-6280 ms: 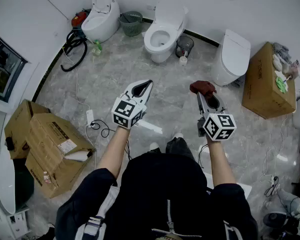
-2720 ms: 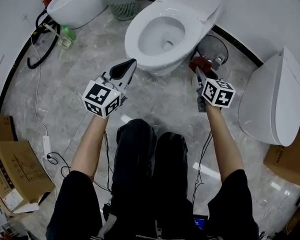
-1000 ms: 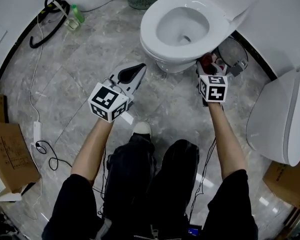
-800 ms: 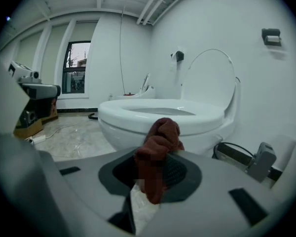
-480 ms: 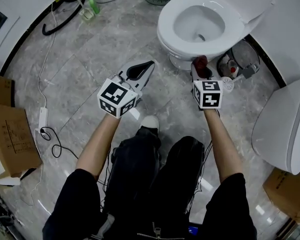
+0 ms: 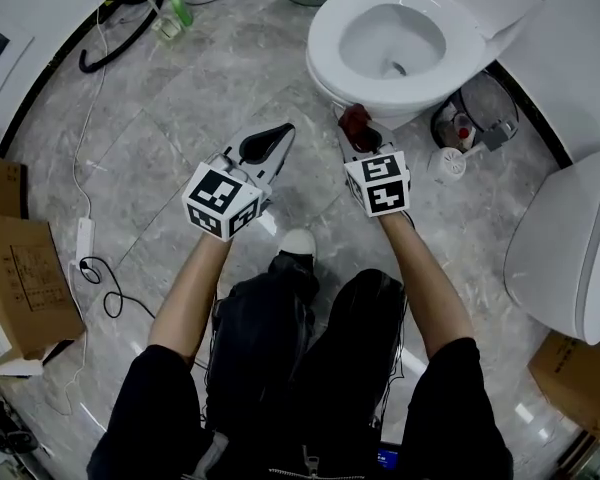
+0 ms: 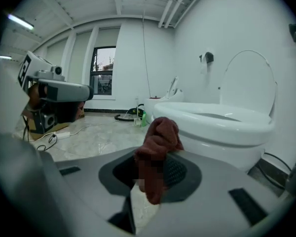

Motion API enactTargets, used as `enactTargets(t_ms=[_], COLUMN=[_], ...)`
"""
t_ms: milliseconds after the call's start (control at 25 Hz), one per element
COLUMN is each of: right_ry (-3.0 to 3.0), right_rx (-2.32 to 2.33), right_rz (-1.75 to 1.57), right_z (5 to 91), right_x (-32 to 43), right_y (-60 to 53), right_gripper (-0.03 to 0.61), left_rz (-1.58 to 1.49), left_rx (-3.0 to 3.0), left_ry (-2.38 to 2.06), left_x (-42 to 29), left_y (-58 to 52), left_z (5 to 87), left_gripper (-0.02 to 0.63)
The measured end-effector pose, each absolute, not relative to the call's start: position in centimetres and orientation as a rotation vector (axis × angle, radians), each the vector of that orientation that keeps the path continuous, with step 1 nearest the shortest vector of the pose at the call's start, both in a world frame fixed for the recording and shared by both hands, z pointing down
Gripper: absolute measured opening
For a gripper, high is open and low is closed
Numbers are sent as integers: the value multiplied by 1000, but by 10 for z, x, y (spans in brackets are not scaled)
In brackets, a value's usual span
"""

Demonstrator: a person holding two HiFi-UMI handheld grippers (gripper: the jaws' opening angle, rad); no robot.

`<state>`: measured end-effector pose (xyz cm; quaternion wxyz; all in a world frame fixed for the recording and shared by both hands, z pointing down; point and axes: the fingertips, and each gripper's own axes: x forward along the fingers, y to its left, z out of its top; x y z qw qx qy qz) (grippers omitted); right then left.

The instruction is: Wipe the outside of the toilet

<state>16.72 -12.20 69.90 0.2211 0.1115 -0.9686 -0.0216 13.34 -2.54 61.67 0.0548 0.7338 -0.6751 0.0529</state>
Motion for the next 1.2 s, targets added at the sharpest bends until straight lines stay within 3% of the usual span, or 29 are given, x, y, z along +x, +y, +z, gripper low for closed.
enactTargets(t_ms=[360,800,1200], right_ry=[-2720,-2556,-2454], right_rx=[210,583,944], right_rz=[-13,-43,107], right_z=[695,717,722], right_x=[208,312,318], right_y=[-114,-251,-376], right_gripper=[94,95,97], left_rz=[143,150,162], left_rx=[2231,2281,2251], left_ry=[-2022,-1936,-1938], left_x=[128,142,125], left_y=[-39,-68,-67], left_z=[622,635,644], left_gripper=[0,0,0])
